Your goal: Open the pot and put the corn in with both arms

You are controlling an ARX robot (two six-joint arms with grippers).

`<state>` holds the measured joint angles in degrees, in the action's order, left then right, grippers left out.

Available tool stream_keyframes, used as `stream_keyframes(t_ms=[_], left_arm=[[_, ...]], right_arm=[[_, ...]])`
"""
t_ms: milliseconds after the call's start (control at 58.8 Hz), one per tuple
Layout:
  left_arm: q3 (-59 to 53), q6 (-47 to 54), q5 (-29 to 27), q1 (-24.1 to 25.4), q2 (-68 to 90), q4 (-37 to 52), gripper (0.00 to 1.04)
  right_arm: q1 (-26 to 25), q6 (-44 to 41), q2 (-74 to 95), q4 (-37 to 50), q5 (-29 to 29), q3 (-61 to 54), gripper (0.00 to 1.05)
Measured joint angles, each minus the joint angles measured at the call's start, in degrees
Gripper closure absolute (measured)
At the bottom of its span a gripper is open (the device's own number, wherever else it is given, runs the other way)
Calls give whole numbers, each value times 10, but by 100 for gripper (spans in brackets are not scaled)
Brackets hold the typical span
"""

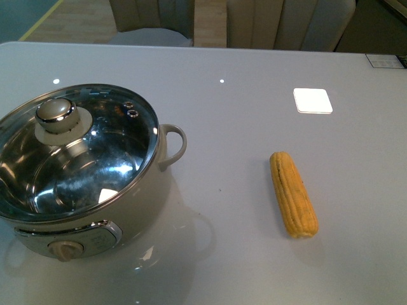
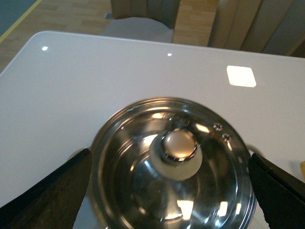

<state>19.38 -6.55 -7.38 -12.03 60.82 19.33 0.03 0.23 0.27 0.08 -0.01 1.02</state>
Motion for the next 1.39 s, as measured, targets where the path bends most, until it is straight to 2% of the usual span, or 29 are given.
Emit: stream_keyframes(t_ms=[136,323,731,1071,1241,1344,1395], left_arm=[[38,15,19,-4,139,113,7],[81,29,28,-5,283,191,7],[116,40,22,2,430,240,7],[119,37,16,8,464,244,8],[119,36,19,3,464,245,31],[122,35,14,1,465,246,53],[122,37,11,0,465,247,59]], right_arm=[[0,0,0,0,0,0,9],[0,0,0,0,0,0,9],[0,0,0,0,0,0,9],[0,0,0,0,0,0,9],[0,0,0,0,0,0,9],[0,0,0,0,0,0,9],[0,0,0,0,0,0,9]])
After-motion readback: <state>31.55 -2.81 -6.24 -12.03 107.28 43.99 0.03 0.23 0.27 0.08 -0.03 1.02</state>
